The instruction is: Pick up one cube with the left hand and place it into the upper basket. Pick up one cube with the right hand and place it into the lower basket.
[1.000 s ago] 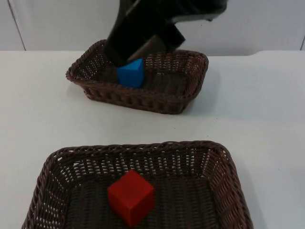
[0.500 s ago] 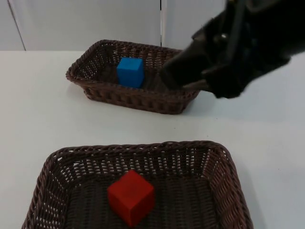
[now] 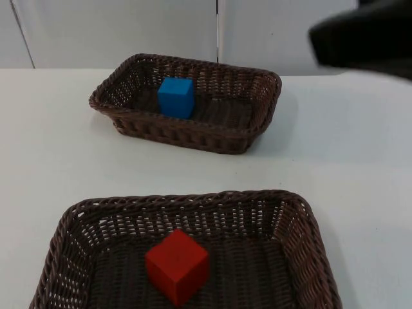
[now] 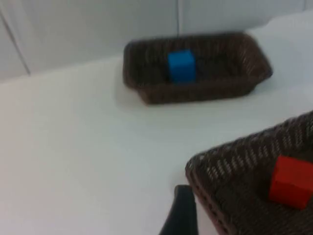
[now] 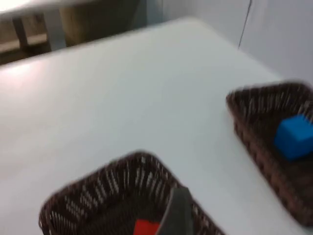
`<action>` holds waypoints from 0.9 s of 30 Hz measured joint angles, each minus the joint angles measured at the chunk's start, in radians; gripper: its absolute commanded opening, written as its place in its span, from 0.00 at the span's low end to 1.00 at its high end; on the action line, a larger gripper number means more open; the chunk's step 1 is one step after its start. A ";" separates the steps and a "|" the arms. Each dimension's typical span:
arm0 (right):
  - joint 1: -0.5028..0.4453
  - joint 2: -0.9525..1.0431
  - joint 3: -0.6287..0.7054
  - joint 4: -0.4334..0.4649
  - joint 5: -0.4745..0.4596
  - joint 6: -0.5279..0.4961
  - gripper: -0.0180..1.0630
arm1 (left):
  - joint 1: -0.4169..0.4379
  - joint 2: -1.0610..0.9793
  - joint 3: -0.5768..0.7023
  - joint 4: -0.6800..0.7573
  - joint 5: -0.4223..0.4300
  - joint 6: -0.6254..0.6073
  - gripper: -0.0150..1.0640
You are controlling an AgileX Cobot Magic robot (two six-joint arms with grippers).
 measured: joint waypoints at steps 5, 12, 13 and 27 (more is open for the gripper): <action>0.000 -0.193 0.004 -0.008 0.063 0.011 0.62 | 0.000 0.000 0.005 0.020 0.007 -0.028 0.65; 0.000 -0.355 0.004 -0.063 0.184 0.014 0.62 | 0.000 0.000 0.019 0.022 0.038 -0.031 0.65; 0.000 -0.379 0.004 -0.072 0.218 0.014 0.62 | 0.000 0.000 0.024 0.022 0.041 -0.031 0.65; 0.000 -0.621 0.004 -0.276 0.556 0.253 0.62 | 0.000 0.000 0.026 0.028 0.044 -0.034 0.65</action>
